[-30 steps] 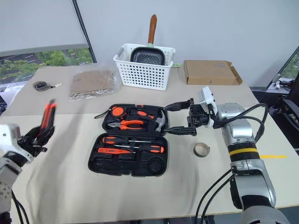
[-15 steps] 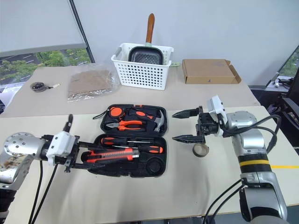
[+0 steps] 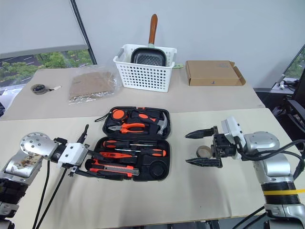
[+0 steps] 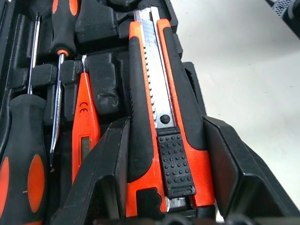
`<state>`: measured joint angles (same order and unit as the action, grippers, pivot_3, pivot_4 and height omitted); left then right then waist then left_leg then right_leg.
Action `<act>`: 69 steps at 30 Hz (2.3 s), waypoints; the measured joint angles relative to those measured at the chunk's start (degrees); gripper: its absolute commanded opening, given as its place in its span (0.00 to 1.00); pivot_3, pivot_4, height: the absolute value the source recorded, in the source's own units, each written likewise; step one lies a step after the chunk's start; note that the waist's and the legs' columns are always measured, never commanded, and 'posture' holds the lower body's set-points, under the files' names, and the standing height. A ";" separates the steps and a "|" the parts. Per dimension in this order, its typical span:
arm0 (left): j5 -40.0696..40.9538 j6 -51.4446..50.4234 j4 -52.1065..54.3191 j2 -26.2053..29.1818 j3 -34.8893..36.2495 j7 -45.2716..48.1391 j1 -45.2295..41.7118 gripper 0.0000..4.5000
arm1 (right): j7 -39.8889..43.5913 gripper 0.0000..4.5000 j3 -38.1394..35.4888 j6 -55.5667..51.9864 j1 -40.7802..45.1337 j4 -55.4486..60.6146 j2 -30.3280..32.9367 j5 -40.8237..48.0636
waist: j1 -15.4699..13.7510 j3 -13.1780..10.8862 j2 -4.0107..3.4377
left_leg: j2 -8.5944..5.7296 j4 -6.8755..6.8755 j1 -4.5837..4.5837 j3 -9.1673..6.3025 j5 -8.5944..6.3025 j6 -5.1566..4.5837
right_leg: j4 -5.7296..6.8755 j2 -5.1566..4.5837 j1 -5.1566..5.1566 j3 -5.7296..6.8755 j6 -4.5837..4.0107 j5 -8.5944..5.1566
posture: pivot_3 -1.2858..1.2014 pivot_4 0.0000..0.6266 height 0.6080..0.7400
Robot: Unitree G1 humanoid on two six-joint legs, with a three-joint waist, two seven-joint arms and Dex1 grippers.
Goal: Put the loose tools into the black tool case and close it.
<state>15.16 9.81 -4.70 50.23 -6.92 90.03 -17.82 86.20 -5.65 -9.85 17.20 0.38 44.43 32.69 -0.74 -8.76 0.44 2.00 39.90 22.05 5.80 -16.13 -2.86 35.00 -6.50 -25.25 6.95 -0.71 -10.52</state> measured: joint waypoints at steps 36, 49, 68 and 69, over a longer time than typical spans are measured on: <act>10.53 -14.60 5.65 -5.78 0.50 -2.96 -4.06 0.49 | -2.00 1.00 -1.88 -0.58 -2.47 2.52 0.16 0.19 | -0.09 -0.01 0.02 | -0.02 0.18 -0.04 -0.07 0.01 -0.03 | 0.05 0.05 0.14 -0.06 0.04 0.01 | 0.52 0.24 0.70; 2.51 -8.05 -5.09 -10.51 -4.23 -2.65 -6.91 0.00 | -2.52 1.00 -1.83 -0.57 -2.12 2.45 0.15 0.18 | -0.09 -0.01 0.02 | -0.03 0.20 -0.03 -0.07 0.01 -0.04 | 0.06 0.05 0.13 -0.07 0.03 0.01 | 0.52 0.24 0.70; 0.09 6.37 -11.50 -13.77 -5.68 0.50 -7.99 0.00 | -3.06 1.00 -1.88 -0.57 -2.23 2.48 0.15 0.18 | -0.23 0.02 -0.02 | -0.03 0.33 -0.04 -0.08 -0.02 -0.09 | 0.08 0.02 0.18 -0.06 0.05 0.04 | 0.52 0.24 0.70; -0.33 7.75 -11.54 -13.77 -5.84 0.72 -7.92 0.00 | -3.09 1.00 -1.88 -0.57 -2.24 2.49 0.15 0.18 | -0.20 0.02 -0.02 | -0.02 0.33 -0.04 -0.08 -0.02 -0.09 | 0.08 0.02 0.18 -0.06 0.05 0.04 | 0.52 0.24 0.70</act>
<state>14.83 17.55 -16.25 36.45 -12.77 90.75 -25.74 83.11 -7.53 -10.43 14.96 2.87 44.59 32.86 -0.94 -8.74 0.42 1.97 40.23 22.01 5.71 -16.15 -2.95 35.08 -6.47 -25.07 6.89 -0.66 -10.48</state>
